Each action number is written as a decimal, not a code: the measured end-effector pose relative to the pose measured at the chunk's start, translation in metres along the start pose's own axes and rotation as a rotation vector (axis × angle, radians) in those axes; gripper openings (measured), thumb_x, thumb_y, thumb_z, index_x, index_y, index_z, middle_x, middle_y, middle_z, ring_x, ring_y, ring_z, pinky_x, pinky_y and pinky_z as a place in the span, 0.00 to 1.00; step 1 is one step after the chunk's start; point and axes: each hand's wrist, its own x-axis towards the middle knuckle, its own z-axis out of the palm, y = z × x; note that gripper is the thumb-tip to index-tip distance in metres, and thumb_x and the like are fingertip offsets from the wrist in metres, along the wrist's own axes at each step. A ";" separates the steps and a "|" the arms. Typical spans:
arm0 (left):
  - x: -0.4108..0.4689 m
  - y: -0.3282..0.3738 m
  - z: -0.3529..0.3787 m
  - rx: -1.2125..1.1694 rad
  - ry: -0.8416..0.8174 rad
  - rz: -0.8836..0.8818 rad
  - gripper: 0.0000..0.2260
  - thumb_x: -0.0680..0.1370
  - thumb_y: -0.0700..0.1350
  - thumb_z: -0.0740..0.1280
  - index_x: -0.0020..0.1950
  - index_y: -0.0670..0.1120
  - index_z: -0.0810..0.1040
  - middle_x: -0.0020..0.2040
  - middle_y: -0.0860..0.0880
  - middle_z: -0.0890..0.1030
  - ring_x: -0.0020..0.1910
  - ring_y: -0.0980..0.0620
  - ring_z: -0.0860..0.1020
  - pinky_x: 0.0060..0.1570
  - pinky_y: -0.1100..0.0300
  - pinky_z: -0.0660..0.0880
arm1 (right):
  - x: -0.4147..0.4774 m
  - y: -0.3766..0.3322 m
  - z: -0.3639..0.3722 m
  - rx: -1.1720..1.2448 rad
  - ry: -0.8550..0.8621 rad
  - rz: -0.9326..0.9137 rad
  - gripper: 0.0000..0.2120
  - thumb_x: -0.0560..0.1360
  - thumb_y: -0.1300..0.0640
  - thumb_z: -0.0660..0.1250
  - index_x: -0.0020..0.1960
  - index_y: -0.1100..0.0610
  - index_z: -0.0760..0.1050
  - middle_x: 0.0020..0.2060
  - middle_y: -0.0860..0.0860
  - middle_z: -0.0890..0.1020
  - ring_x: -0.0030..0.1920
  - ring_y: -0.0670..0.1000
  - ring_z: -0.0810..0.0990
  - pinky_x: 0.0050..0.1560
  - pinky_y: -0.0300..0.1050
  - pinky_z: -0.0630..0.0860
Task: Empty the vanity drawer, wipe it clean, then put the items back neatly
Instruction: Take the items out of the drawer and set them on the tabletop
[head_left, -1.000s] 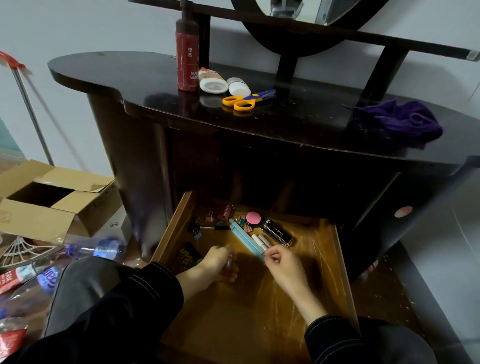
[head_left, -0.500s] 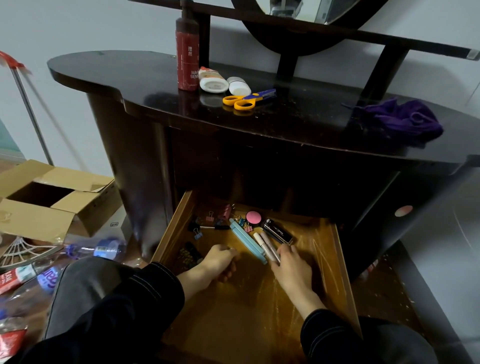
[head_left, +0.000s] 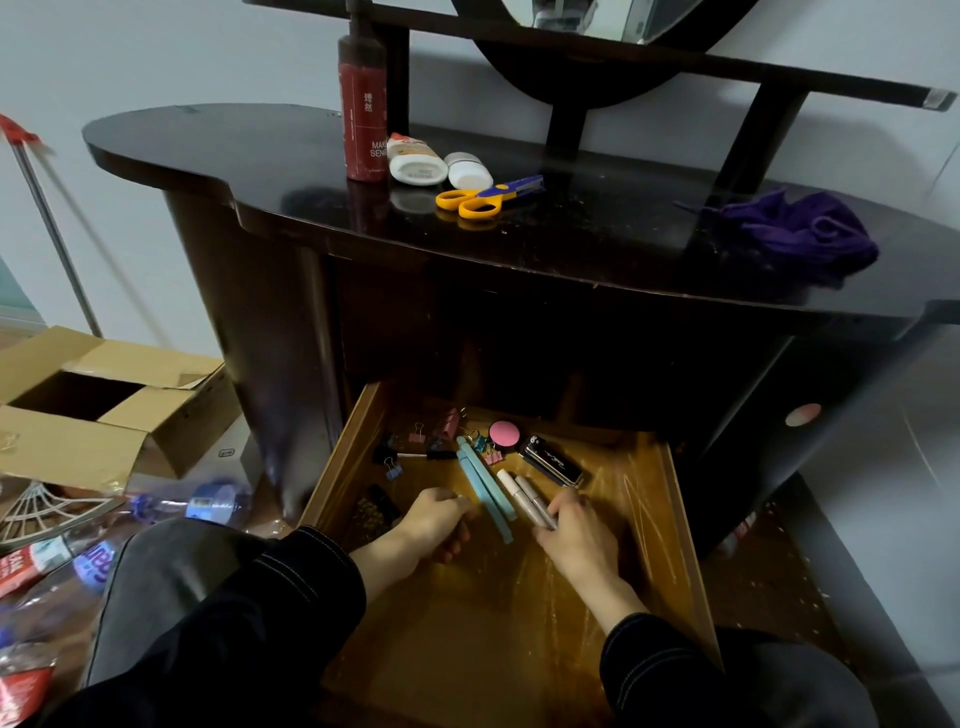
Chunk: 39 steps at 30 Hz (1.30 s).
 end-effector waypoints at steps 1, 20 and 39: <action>0.000 0.000 0.000 0.000 0.000 0.000 0.06 0.80 0.45 0.65 0.50 0.43 0.77 0.32 0.47 0.77 0.26 0.52 0.73 0.25 0.61 0.70 | 0.000 0.000 0.000 0.008 0.000 0.006 0.21 0.76 0.47 0.72 0.63 0.51 0.68 0.56 0.50 0.79 0.45 0.48 0.83 0.31 0.34 0.73; -0.005 0.003 -0.001 -0.024 -0.016 0.014 0.02 0.81 0.43 0.64 0.48 0.49 0.74 0.35 0.45 0.77 0.30 0.50 0.74 0.28 0.59 0.72 | -0.002 -0.004 0.002 -0.045 -0.054 -0.037 0.12 0.82 0.45 0.62 0.59 0.52 0.70 0.47 0.46 0.81 0.38 0.45 0.80 0.31 0.37 0.71; -0.118 0.080 -0.051 -0.084 -0.116 0.679 0.11 0.85 0.47 0.57 0.65 0.46 0.72 0.50 0.43 0.83 0.40 0.37 0.84 0.37 0.51 0.81 | -0.104 -0.049 -0.136 0.672 0.045 -0.489 0.04 0.83 0.49 0.60 0.51 0.44 0.72 0.36 0.44 0.79 0.31 0.46 0.75 0.33 0.43 0.73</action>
